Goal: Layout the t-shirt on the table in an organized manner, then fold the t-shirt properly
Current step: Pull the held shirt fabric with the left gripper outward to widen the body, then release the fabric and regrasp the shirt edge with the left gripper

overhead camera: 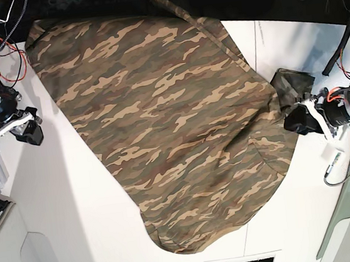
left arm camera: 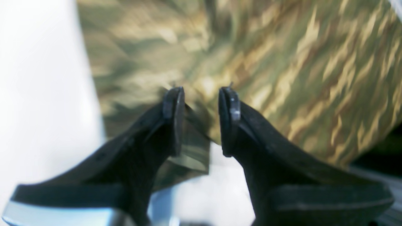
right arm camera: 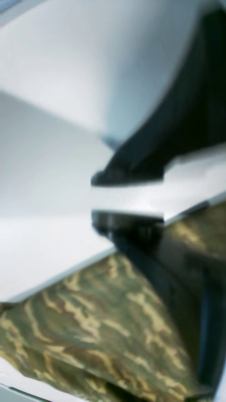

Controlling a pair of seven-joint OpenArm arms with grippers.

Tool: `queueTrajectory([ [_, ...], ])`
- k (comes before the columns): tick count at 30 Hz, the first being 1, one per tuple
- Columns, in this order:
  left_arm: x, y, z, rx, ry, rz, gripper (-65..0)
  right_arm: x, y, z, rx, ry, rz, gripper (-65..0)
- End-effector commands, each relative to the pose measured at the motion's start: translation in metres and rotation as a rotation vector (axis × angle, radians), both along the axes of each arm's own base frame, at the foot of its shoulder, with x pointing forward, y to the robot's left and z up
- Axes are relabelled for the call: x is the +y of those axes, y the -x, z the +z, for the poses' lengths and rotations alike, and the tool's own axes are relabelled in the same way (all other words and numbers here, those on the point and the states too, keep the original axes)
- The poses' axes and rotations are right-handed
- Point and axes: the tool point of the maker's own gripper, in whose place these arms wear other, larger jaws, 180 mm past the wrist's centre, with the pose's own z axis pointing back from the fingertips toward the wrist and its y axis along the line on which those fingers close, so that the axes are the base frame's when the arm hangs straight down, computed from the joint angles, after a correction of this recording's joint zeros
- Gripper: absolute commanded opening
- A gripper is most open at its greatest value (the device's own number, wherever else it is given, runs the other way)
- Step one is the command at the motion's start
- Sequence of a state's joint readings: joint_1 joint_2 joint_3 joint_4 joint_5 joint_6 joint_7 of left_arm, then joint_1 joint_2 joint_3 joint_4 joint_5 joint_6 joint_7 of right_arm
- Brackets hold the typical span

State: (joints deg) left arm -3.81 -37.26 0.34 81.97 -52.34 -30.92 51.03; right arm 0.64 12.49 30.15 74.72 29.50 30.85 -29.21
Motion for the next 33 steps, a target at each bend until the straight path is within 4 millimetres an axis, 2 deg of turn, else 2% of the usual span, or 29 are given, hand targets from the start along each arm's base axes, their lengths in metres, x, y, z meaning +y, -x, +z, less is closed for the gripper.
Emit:
queueTrajectory([
  [1,0.001,-0.013,0.026,-0.074,0.029,-0.005,-42.6,-0.007,-0.015,0.018,-0.061,0.022,-0.004,-35.5],
  [3,-0.009,-0.013,0.039,-0.103,0.084,-0.049,-42.7,-0.010,-0.020,0.016,-0.051,0.040,-0.007,-33.3],
  [6,-0.030,-0.003,0.040,-0.083,0.156,-0.114,-42.7,-0.009,-0.021,0.004,-0.021,0.011,-0.018,-33.3],
  [10,-0.053,0.012,0.019,-0.031,0.198,-0.127,-42.8,0.008,-0.011,-0.023,0.045,-0.051,0.013,-33.6],
  [14,-0.081,0.042,-0.016,0.058,0.216,-0.148,-44.6,0.040,-0.002,-0.045,0.113,-0.073,0.105,-33.7],
  [16,-0.092,0.063,-0.039,0.128,0.191,-0.167,-45.5,0.059,-0.001,-0.049,0.130,-0.069,0.166,-39.1],
  [18,-0.096,0.081,-0.062,0.194,0.142,-0.161,-45.7,0.074,-0.001,-0.050,0.134,-0.072,0.213,-49.6],
  [20,-0.091,0.087,-0.079,0.214,0.071,-0.138,-47.0,0.082,-0.001,-0.051,0.137,-0.070,0.238,-59.0],
  [21,-0.084,0.085,-0.085,0.213,0.029,-0.112,-48.7,0.082,-0.001,-0.050,0.136,-0.069,0.239,-64.7],
  [24,-0.055,0.069,-0.097,0.182,-0.100,-0.017,-54.4,0.073,-0.003,-0.045,0.126,-0.066,0.216,-65.0],
  [28,-0.027,0.047,-0.102,0.178,-0.209,0.033,-54.9,0.042,-0.011,-0.023,0.077,-0.043,0.143,-65.0],
  [30,-0.023,0.033,-0.101,0.170,-0.205,0.056,-54.9,0.024,-0.015,-0.005,0.027,-0.035,0.096,-65.0],
  [33,-0.031,0.009,-0.101,0.160,-0.174,0.084,-54.9,0.004,-0.018,0.021,-0.038,-0.039,0.042,-65.0],
])
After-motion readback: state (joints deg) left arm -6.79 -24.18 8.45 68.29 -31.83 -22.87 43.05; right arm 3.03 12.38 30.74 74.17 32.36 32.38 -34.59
